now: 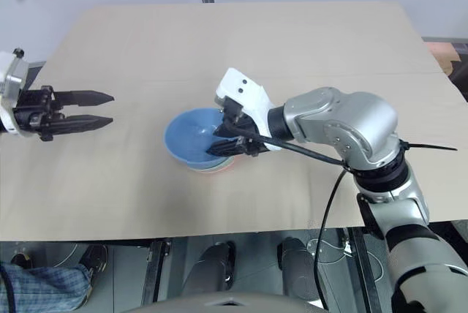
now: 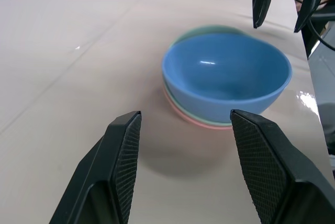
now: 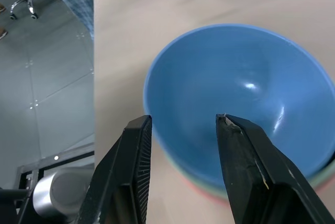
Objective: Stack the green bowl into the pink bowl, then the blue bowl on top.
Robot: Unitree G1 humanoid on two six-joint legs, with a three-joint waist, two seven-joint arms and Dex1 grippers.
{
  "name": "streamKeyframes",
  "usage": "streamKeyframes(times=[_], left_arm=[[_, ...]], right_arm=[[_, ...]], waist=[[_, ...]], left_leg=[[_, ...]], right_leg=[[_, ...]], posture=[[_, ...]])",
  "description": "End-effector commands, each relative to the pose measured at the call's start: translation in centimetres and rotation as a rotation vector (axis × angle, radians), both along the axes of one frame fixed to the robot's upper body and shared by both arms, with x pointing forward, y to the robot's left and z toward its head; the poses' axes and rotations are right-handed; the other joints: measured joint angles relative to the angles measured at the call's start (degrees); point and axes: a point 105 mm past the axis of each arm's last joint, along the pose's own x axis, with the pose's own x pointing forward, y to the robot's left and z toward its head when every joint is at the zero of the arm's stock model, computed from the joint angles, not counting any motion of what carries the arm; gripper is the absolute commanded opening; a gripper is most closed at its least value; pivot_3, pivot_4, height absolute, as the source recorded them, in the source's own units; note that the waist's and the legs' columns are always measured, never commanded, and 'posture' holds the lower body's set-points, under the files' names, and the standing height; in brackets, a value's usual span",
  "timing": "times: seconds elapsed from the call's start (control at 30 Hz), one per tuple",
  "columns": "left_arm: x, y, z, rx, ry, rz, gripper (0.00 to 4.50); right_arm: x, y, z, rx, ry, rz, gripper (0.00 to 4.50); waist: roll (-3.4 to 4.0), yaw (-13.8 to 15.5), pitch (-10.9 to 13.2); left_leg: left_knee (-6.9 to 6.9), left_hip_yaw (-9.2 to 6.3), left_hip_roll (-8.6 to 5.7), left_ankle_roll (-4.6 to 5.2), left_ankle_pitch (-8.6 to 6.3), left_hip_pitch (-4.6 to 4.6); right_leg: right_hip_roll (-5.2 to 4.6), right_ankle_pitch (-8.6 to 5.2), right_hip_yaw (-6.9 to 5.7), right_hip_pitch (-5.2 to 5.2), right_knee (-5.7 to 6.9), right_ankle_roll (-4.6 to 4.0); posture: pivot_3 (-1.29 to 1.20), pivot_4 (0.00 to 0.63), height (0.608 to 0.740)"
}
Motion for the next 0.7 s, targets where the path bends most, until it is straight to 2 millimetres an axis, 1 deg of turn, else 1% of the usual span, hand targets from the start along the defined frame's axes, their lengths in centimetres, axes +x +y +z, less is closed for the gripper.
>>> streamKeyframes(times=[0.03, 0.2, 0.33, 0.43, 0.5, 0.6, 0.63, 0.7], left_arm=[[-0.1, 0.0, 2.4, -0.058, -0.083, -0.005, 2.89], [-0.1, -0.1, 2.4, -0.064, -0.082, -0.008, 2.89], [-0.1, -0.1, 2.1, -0.058, -0.077, -0.007, 2.89], [0.0, -0.3, 1.8, -0.060, -0.072, -0.015, 2.89], [0.0, -0.4, 1.7, -0.061, -0.069, -0.019, 2.89], [0.0, -0.4, 1.4, -0.062, -0.063, -0.021, 2.89], [-0.1, -0.4, 1.3, -0.063, -0.060, -0.020, 2.89], [-0.1, -0.4, 1.1, -0.067, -0.055, -0.021, 2.89]], right_arm=[[-0.2, 0.1, 1.2, 0.017, -0.062, 0.025, 2.02], [0.1, -0.3, 1.2, 0.009, -0.069, 0.017, 2.02], [0.4, -1.5, 1.8, 0.022, -0.057, -0.004, 2.02], [0.7, -3.5, 2.8, 0.057, -0.044, -0.025, 2.02], [1.5, -5.1, 3.0, 0.083, -0.043, -0.083, 2.02], [3.2, -8.3, 2.5, 0.098, -0.063, -0.232, 2.02], [3.5, -9.4, 2.2, 0.096, -0.072, -0.274, 2.02], [3.4, -11.3, 1.5, 0.089, -0.068, -0.320, 2.02]], waist=[[0.00, -0.1, 0.0], [0.00, -0.2, 0.0], [0.00, 0.0, 0.0], [0.00, 0.2, 0.0], [-0.01, 0.2, 0.0], [-0.03, 0.3, 0.0], [-0.03, 0.3, 0.0], [-0.01, 0.3, 0.0]], left_leg=[[0.00, 0.00, 0.00, 0.00, 0.00, 0.00], [-0.02, 0.00, 0.01, 0.00, 0.00, 0.00], [-0.01, 0.01, 0.00, 0.00, 0.00, 0.00], [-0.01, 0.02, -0.01, 0.00, 0.00, 0.00], [-0.01, 0.02, -0.01, 0.00, 0.00, 0.00], [-0.02, 0.02, -0.01, 0.00, 0.00, 0.00], [-0.02, 0.03, -0.01, 0.00, 0.00, 0.00], [-0.03, 0.04, -0.02, 0.00, 0.00, 0.00]], right_leg=[[0.00, 0.00, 0.00, 0.00, 0.00, 0.00], [0.00, 0.00, 0.00, 0.00, -0.01, 0.00], [-0.01, 0.00, 0.00, 0.00, -0.01, 0.00], [-0.03, 0.00, 0.00, 0.00, -0.03, 0.00], [-0.03, 0.00, 0.00, 0.00, -0.04, 0.00], [-0.03, 0.00, 0.00, 0.02, -0.05, 0.00], [-0.03, 0.00, 0.00, 0.02, -0.04, 0.00], [-0.03, 0.00, 0.01, 0.01, -0.04, 0.00]], posture=[[0.00, 0.150, 0.740], [0.00, 0.150, 0.740], [0.00, 0.150, 0.740], [0.00, 0.150, 0.740], [0.00, 0.150, 0.740], [0.00, 0.150, 0.740], [0.00, 0.150, 0.740], [0.00, 0.150, 0.740]])
